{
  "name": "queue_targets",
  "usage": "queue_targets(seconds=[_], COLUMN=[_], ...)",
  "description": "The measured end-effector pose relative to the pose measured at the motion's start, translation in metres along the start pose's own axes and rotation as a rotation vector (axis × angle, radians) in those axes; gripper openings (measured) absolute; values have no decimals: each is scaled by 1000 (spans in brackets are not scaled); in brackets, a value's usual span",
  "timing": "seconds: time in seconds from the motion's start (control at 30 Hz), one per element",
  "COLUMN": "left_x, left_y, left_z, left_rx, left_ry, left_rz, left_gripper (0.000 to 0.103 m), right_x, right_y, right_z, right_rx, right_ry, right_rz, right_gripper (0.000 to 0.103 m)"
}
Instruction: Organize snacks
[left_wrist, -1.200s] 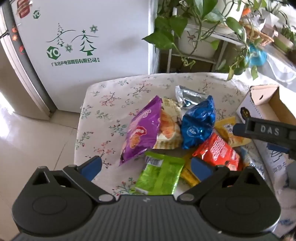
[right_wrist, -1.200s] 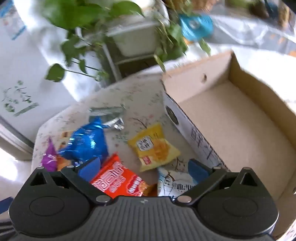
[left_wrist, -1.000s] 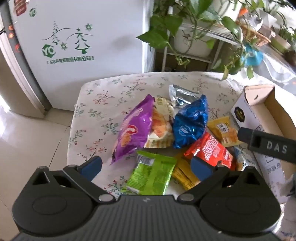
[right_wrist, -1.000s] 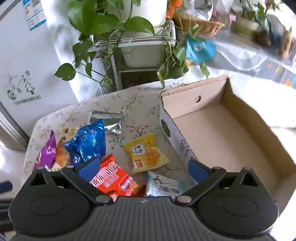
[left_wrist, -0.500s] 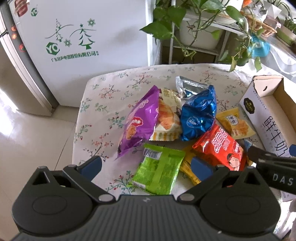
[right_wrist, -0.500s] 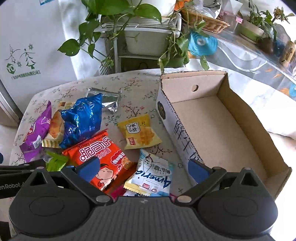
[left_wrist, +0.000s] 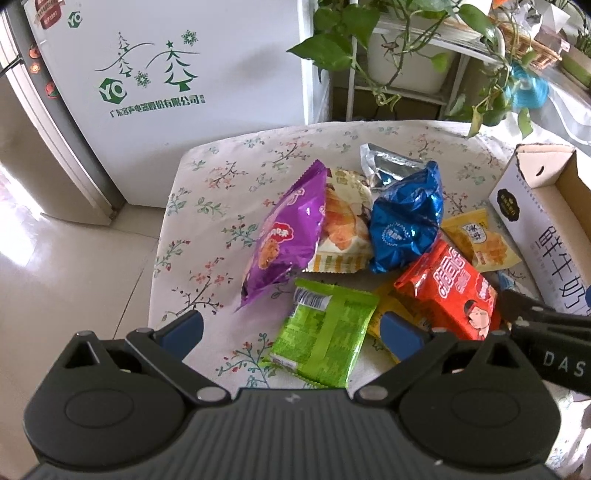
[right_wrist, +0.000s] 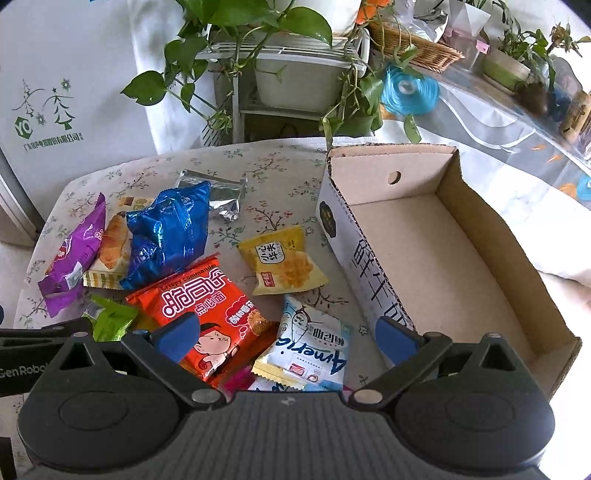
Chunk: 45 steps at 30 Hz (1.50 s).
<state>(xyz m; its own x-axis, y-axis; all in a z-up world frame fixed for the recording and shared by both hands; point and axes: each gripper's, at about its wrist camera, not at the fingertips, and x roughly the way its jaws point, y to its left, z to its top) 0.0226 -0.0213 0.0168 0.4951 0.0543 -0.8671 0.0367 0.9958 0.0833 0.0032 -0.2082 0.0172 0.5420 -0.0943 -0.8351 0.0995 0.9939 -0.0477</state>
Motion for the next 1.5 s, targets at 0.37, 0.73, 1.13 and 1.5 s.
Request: queue_targets(seconds=[0.37, 0.73, 1.13, 1.5], left_x=[0, -1, -2, -3], left_y=[1, 0, 1, 0], left_z=[0, -1, -1, -2], left_rx=[7, 10, 13, 19], left_ry=[-2, -7, -12, -17], left_rz=[16, 24, 31, 36], left_gripper=[101, 101, 101, 100], right_x=[-1, -1, -1, -2], right_y=[3, 4, 5, 5], right_z=[0, -1, -1, -2], right_rx=[-7, -19, -22, -28], right_ry=[-2, -7, -10, -16], right_rz=[-10, -18, -24, -33], right_gripper=[103, 103, 103, 103])
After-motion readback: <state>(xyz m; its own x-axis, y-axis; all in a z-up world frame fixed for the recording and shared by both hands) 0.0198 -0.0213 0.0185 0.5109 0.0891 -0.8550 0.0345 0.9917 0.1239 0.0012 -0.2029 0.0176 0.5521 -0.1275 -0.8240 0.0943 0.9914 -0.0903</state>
